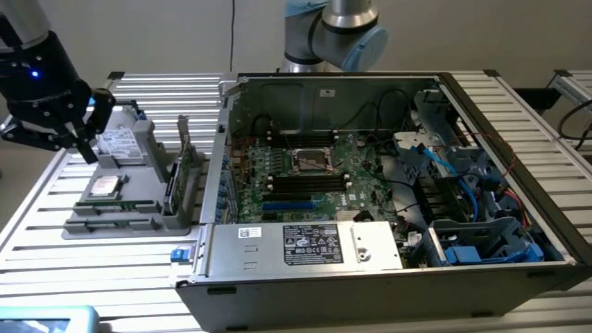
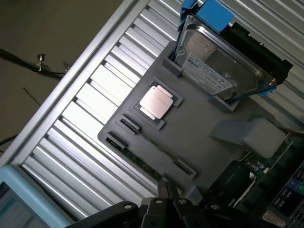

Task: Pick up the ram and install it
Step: 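Pick up the ram and move it above insertion slot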

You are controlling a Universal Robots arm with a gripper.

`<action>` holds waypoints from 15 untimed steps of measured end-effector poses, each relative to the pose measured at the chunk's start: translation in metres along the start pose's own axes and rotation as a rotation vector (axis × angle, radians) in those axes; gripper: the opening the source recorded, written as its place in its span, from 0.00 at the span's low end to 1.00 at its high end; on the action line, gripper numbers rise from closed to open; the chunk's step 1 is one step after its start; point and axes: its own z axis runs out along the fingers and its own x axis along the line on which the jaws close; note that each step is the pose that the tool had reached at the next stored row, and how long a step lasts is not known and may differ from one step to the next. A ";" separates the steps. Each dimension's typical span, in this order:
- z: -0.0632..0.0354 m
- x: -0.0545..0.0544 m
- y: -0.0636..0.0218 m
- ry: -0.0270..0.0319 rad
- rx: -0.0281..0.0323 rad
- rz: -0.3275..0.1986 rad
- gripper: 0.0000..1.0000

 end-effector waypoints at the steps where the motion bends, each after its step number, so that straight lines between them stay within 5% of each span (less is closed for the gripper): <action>1: 0.0001 0.000 0.0000 0.0002 0.0002 -0.018 0.11; 15: 0.0004 0.000 0.0000 0.0038 0.0040 -0.272 0.11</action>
